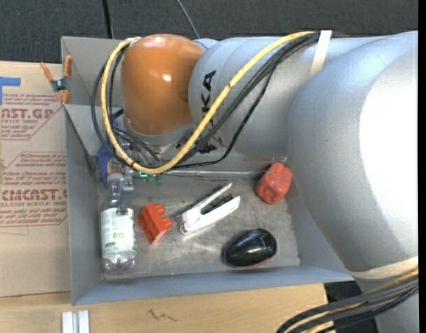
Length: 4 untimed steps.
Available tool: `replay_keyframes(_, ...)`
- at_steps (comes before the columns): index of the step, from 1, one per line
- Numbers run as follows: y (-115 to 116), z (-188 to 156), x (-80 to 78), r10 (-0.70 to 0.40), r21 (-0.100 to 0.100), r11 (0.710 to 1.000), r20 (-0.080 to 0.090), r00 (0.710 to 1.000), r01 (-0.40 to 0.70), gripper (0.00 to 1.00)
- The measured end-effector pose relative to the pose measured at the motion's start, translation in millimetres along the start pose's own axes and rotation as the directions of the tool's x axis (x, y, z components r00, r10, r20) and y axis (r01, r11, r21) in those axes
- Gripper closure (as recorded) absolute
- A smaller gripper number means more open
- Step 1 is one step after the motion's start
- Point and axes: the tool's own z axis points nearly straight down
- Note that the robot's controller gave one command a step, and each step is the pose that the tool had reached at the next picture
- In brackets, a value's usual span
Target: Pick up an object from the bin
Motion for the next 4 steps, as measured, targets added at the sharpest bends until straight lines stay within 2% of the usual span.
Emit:
replay_keyframes(1, -1, -5, -2.2, 0.002, -0.002, 1.0, 0.008, 1.0, -0.002, 0.0)
replay_keyframes(2, -20, 83, 1.2, -0.466, 0.006, 0.885, 0.008, 0.885, 0.466, 1.0)
replay_keyframes(3, -19, 83, 2.4, -0.465, 0.004, 0.885, 0.005, 0.885, 0.465, 0.0)
replay_keyframes(4, -19, 83, 2.3, -0.466, 0.003, 0.885, 0.006, 0.885, 0.466, 0.0)
